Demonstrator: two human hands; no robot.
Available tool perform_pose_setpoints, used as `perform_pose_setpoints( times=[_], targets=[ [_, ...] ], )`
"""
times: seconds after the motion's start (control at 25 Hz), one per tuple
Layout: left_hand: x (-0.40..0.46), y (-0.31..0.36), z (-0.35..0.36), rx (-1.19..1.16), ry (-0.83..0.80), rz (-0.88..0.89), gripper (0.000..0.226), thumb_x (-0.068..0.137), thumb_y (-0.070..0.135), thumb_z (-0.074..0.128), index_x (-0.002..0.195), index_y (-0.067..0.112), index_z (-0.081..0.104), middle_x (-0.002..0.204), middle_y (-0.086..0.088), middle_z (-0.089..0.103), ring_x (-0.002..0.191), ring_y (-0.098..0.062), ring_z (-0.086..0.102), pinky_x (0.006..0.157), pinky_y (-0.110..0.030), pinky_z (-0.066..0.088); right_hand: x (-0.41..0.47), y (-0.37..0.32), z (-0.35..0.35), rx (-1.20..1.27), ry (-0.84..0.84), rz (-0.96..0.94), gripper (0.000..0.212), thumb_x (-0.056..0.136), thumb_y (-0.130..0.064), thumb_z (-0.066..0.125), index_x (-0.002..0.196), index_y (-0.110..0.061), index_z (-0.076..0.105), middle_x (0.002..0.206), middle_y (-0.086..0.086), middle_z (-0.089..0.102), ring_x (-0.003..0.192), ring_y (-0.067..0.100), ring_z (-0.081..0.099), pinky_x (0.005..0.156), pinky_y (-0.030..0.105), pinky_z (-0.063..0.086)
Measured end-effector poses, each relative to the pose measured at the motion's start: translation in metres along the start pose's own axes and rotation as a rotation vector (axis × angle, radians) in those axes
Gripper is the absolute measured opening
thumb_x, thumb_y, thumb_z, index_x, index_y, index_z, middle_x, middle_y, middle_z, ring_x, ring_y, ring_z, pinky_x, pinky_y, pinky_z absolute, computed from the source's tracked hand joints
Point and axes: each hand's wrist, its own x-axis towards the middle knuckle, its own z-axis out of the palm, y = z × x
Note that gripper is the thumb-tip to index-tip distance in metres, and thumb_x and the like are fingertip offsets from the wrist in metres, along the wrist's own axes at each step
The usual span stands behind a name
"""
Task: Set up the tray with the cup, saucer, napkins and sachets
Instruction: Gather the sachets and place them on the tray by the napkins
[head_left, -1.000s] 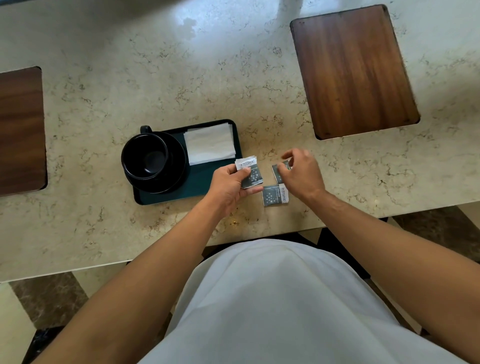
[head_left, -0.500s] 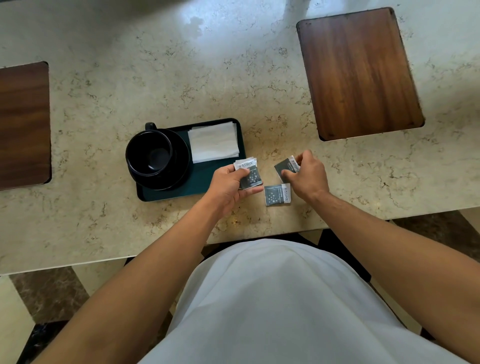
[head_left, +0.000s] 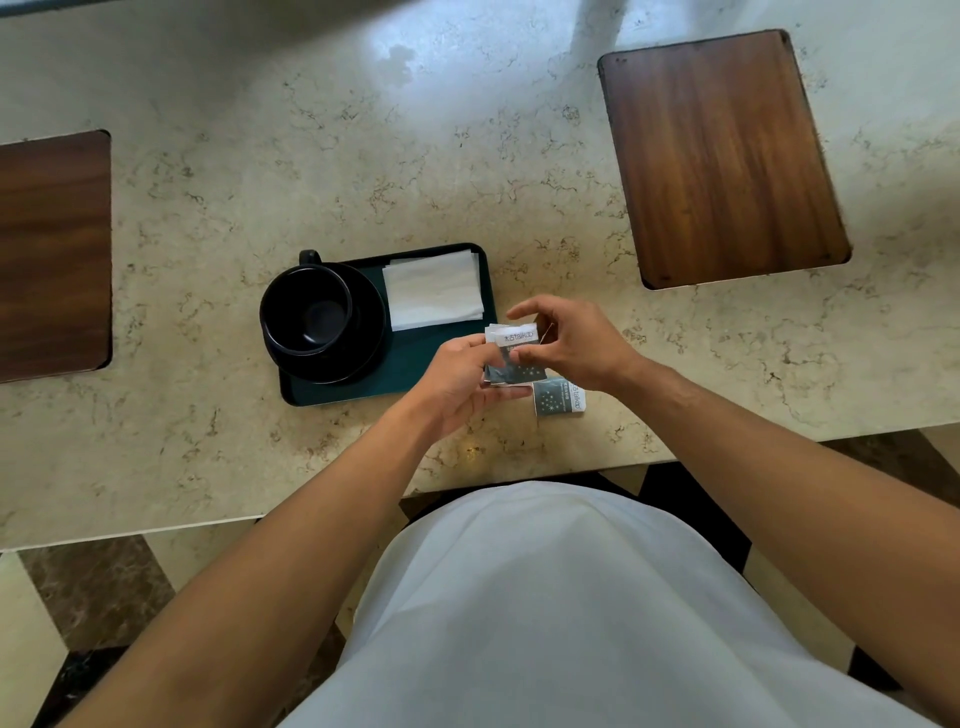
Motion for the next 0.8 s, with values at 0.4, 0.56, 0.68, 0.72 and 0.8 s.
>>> perform_pose_setpoints(
  times=[0.4,0.56,0.68,0.72,0.8],
  targets=[
    [-0.001,-0.001,-0.002,-0.034,0.054,0.011,0.030,0.092,-0.019,0.052,0.114,-0.003,0.064,0.109,-0.025,0.070,0.088,-0.032,0.077,0.072,-0.038,0.065,0.000,0.023,0.009,-0.014,0.242,0.093,0.020,0.095,-0.041,0.065,0.101,-0.022,0.063,0.087,-0.005,0.064,0.072,0.004,0.057,0.065,0.025,0.050],
    [0.000,-0.001,-0.006,-0.037,0.096,0.023,0.030,0.093,-0.020,0.050,0.114,-0.003,0.062,0.112,-0.028,0.067,0.090,-0.035,0.075,0.077,-0.044,0.065,-0.023,0.059,0.005,-0.368,0.061,0.082,0.038,0.086,-0.042,0.075,0.116,-0.022,0.063,0.110,-0.002,0.052,0.097,0.011,0.054,0.084,0.029,0.051],
    [0.000,0.000,-0.008,-0.034,0.106,0.020,0.030,0.093,-0.019,0.049,0.113,-0.002,0.063,0.112,-0.026,0.068,0.092,-0.036,0.074,0.079,-0.046,0.064,-0.038,0.075,0.010,-0.501,0.036,0.061,0.047,0.076,-0.042,0.083,0.113,-0.022,0.061,0.111,0.001,0.049,0.104,0.016,0.048,0.088,0.032,0.051],
    [0.000,0.000,-0.008,-0.032,0.109,0.021,0.030,0.093,-0.019,0.049,0.112,-0.001,0.063,0.111,-0.026,0.068,0.092,-0.036,0.074,0.079,-0.046,0.064,-0.040,0.077,0.012,-0.495,0.057,0.057,0.045,0.075,-0.040,0.085,0.109,-0.022,0.061,0.109,0.000,0.047,0.103,0.016,0.046,0.087,0.031,0.049],
    [-0.001,0.000,-0.009,-0.018,0.116,0.022,0.030,0.093,-0.020,0.049,0.109,0.001,0.063,0.108,-0.024,0.068,0.091,-0.035,0.074,0.078,-0.045,0.064,-0.039,0.076,0.015,-0.438,0.080,0.067,0.037,0.076,-0.033,0.085,0.099,-0.024,0.057,0.105,-0.001,0.049,0.098,0.015,0.046,0.081,0.026,0.043]
  ],
)
